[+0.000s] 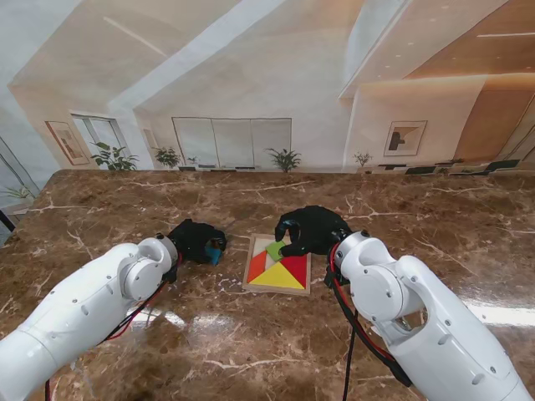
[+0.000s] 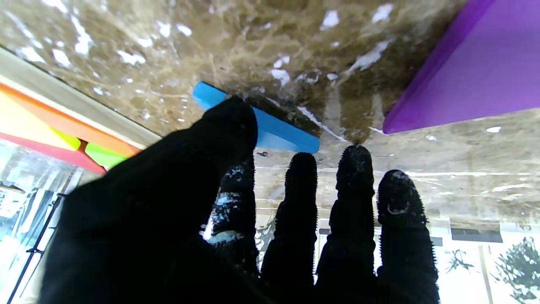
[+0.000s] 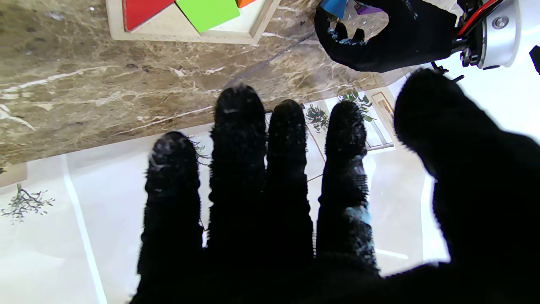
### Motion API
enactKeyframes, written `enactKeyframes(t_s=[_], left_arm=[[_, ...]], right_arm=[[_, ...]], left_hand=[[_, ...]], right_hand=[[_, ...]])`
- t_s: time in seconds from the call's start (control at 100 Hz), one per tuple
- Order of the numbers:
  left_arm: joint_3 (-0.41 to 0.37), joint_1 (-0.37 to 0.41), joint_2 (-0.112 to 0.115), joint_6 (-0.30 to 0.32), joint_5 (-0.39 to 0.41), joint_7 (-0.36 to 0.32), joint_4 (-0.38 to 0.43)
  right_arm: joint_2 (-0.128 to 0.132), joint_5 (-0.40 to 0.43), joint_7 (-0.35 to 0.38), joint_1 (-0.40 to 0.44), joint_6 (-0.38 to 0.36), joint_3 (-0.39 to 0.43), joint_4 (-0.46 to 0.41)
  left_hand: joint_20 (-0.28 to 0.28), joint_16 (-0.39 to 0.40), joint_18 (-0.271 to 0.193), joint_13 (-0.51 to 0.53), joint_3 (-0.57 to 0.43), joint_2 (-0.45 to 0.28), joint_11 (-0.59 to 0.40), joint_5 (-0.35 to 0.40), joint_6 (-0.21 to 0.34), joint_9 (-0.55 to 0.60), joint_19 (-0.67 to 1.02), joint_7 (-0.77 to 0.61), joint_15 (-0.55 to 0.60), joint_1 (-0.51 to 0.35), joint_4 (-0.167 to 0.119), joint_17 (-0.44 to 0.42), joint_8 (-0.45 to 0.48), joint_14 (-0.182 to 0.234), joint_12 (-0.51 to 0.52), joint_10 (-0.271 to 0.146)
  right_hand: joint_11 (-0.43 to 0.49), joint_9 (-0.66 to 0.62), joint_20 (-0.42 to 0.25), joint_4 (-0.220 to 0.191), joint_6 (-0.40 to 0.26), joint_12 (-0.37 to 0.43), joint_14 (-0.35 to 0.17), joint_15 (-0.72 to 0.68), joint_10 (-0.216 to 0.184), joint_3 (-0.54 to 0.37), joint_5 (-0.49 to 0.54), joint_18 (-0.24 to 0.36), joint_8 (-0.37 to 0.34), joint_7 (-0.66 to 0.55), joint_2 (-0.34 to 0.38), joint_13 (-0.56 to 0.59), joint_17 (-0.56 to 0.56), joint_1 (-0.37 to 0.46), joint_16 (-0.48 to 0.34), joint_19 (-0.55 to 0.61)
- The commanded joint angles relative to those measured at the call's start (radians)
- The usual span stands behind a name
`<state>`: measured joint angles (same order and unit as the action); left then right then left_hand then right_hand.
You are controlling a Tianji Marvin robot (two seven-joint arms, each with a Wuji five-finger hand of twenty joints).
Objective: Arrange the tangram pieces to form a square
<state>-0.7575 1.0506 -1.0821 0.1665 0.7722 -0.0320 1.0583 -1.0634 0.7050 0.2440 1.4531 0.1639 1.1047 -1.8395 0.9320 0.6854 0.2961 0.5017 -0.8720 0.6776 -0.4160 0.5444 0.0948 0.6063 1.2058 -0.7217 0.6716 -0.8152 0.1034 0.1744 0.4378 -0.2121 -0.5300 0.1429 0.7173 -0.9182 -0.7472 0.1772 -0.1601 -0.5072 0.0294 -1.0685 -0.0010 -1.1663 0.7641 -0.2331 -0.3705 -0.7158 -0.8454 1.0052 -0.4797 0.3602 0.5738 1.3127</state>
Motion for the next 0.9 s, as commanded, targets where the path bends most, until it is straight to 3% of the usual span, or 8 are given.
enactKeyframes(t_s=[0.0, 0.32, 0.39, 0.43, 0.56, 0.6, 0.89], left_arm=[[0.002, 0.017, 0.004, -0.001, 0.002, 0.009, -0.003], [0.023, 0.019, 0.002, -0.005, 0.025, 0.052, -0.019], [0.031, 0.017, 0.000, -0.007, 0.028, 0.066, -0.025], [0.036, 0.015, 0.000, -0.008, 0.031, 0.069, -0.027], [0.041, 0.014, -0.001, -0.012, 0.033, 0.075, -0.030], [0.042, 0.014, -0.002, -0.013, 0.031, 0.078, -0.032], [0.048, 0.016, -0.007, -0.014, 0.028, 0.104, -0.046]], right_arm=[[-0.001, -0.003, 0.010, 0.008, 0.005, 0.000, 0.003], [0.000, -0.003, 0.011, 0.011, 0.003, 0.002, 0.004], [0.000, -0.002, 0.011, 0.017, 0.005, 0.006, 0.001], [0.000, 0.000, 0.010, 0.020, 0.006, 0.008, -0.001], [-0.001, -0.001, 0.007, 0.028, 0.011, 0.015, -0.007], [-0.001, 0.000, 0.007, 0.029, 0.011, 0.016, -0.007], [0.000, -0.002, 0.009, 0.029, 0.010, 0.016, -0.004]], left_hand=[[-0.023, -0.013, -0.005, 0.036, -0.039, 0.015, -0.039, -0.005, -0.013, 0.025, 0.051, -0.046, 0.032, -0.046, -0.022, 0.025, 0.030, -0.001, -0.025, 0.021], [-0.050, -0.021, 0.006, 0.111, -0.064, 0.020, -0.109, 0.001, -0.045, 0.092, 0.093, -0.102, 0.062, -0.080, -0.029, 0.124, 0.059, 0.005, -0.079, 0.023], [-0.065, -0.026, 0.011, 0.128, -0.025, 0.036, -0.097, 0.004, -0.043, 0.140, 0.111, -0.125, 0.069, -0.117, 0.011, 0.139, 0.072, 0.002, -0.271, 0.019], [-0.064, -0.028, 0.015, 0.138, -0.008, 0.046, -0.095, 0.009, -0.043, 0.169, 0.118, -0.132, 0.068, -0.133, 0.022, 0.148, 0.076, -0.002, -0.321, 0.016], [-0.057, -0.035, 0.023, 0.160, 0.051, 0.063, -0.057, 0.030, -0.039, 0.259, 0.132, -0.146, 0.057, -0.174, 0.028, 0.157, 0.082, -0.013, -0.453, 0.003], [-0.055, -0.033, 0.026, 0.166, 0.083, 0.061, -0.006, 0.036, -0.038, 0.298, 0.138, -0.153, 0.057, -0.193, 0.018, 0.159, 0.086, -0.017, -0.521, 0.000], [-0.044, -0.045, 0.051, 0.183, 0.092, 0.059, -0.070, 0.073, -0.027, 0.384, 0.157, -0.171, 0.033, -0.204, 0.015, 0.168, 0.084, -0.047, -0.619, -0.010]], right_hand=[[-0.001, -0.022, 0.001, -0.020, 0.007, 0.003, 0.002, -0.013, 0.000, -0.008, 0.015, -0.012, 0.006, 0.001, 0.022, 0.026, -0.004, 0.003, -0.006, 0.036], [0.000, -0.023, 0.002, -0.020, 0.011, 0.003, 0.002, -0.013, 0.000, -0.008, 0.016, -0.012, 0.007, 0.000, 0.023, 0.027, -0.005, 0.003, -0.006, 0.035], [0.000, -0.024, 0.002, -0.020, 0.012, 0.003, 0.002, -0.013, 0.000, -0.008, 0.016, -0.013, 0.007, 0.000, 0.023, 0.027, -0.004, 0.003, -0.006, 0.035], [0.000, -0.024, 0.002, -0.020, 0.012, 0.003, 0.002, -0.013, 0.000, -0.008, 0.016, -0.013, 0.007, 0.000, 0.024, 0.027, -0.004, 0.002, -0.006, 0.035], [0.000, -0.023, 0.002, -0.020, 0.013, 0.003, 0.002, -0.013, 0.000, -0.007, 0.016, -0.012, 0.007, 0.000, 0.025, 0.028, -0.005, 0.002, -0.006, 0.036], [0.000, -0.025, 0.002, -0.020, 0.015, 0.003, 0.003, -0.014, 0.001, -0.007, 0.015, -0.012, 0.007, 0.000, 0.024, 0.028, -0.005, 0.002, -0.006, 0.036], [0.001, -0.024, 0.003, -0.021, 0.020, 0.003, 0.001, -0.015, 0.000, -0.007, 0.009, -0.011, 0.007, -0.001, 0.033, 0.031, -0.007, -0.001, -0.006, 0.038]])
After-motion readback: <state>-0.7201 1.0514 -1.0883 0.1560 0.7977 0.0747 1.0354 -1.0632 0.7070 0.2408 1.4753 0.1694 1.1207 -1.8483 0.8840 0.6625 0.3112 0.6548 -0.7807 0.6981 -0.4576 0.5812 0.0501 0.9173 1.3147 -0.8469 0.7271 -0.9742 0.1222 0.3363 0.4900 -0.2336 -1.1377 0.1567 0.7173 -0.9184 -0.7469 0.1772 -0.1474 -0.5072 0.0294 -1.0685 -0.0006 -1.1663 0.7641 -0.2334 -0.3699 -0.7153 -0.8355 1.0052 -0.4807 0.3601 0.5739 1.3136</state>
